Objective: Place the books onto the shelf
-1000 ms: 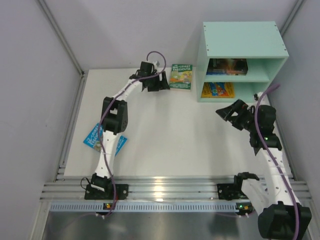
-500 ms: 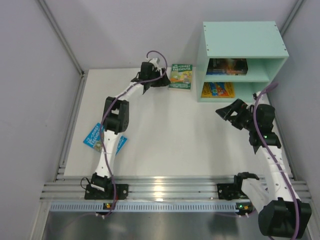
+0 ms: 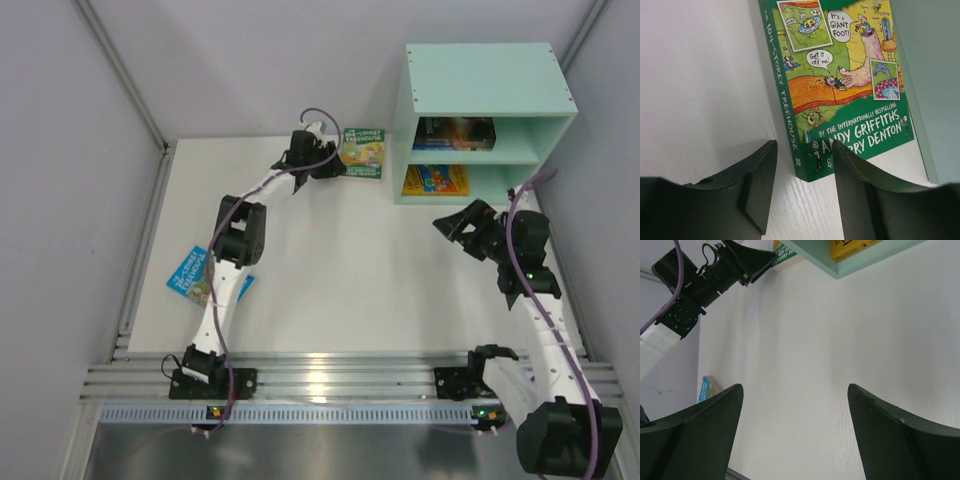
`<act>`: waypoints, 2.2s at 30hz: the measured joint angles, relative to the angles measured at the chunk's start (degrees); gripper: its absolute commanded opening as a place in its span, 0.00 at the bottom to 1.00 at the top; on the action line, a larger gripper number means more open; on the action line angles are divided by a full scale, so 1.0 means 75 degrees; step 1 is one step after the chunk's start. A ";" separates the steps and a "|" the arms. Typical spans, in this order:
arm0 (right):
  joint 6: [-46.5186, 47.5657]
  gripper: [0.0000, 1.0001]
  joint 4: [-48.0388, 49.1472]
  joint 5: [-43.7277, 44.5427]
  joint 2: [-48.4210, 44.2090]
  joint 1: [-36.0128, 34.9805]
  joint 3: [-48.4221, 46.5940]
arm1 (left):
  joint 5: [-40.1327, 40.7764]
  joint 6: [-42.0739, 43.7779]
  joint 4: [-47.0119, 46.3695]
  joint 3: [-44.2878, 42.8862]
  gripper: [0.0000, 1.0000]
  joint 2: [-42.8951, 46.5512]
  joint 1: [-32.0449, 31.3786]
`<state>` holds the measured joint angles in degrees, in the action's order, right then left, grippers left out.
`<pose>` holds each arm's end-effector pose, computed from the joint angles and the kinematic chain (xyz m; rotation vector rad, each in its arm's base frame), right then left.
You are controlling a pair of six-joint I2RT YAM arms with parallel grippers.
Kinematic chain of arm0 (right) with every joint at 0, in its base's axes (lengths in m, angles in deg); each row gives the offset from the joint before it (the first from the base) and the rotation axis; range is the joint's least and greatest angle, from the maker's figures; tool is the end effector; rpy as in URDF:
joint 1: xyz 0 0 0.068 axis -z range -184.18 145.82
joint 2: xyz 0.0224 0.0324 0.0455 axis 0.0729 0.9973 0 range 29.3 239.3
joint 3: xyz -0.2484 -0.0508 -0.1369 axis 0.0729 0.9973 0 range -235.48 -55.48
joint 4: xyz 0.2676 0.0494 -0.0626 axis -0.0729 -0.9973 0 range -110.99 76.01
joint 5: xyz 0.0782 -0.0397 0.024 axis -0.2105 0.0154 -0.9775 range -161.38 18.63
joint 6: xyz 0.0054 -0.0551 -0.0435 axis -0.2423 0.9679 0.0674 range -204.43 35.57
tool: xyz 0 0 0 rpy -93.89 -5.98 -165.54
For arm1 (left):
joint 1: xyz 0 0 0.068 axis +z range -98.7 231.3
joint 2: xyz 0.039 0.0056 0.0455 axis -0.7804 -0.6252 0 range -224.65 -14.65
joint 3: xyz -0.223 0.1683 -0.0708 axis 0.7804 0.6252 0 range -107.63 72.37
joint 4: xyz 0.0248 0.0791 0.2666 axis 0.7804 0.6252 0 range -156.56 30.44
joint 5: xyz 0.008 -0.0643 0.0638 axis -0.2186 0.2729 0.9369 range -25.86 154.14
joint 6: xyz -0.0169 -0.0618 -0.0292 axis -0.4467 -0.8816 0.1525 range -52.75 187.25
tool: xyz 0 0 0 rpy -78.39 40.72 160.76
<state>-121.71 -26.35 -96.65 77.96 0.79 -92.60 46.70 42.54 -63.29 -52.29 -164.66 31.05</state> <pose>0.2223 0.0054 0.2785 0.4515 1.9835 0.7981 0.5942 -0.2377 0.1329 0.1110 2.1401 -0.7868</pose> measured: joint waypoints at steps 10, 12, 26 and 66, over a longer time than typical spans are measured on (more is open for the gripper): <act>-0.0035 0.84 0.0006 0.0012 -0.0047 0.0000 0.0149 | 0.0329 -0.0259 -0.0052 0.0213 0.24 0.0111 -0.0128; -0.0029 0.84 -0.0044 0.0012 -0.0105 0.0000 0.0149 | 0.0458 -0.0332 -0.0055 0.0358 0.21 0.0227 -0.0122; -0.0111 0.84 -0.0070 -0.0248 -0.0463 -0.0012 0.0256 | 0.1865 -0.0291 0.0711 0.2337 0.09 0.1830 -0.0227; 0.0449 0.86 -0.0764 -0.0125 -0.1113 -0.0015 0.0370 | -0.1378 0.1696 0.1958 0.2468 0.79 0.2162 0.1475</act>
<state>-118.34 -32.08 -97.59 69.61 0.68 -89.82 36.37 55.26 -48.60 -33.77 -148.44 42.11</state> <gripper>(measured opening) 0.855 0.783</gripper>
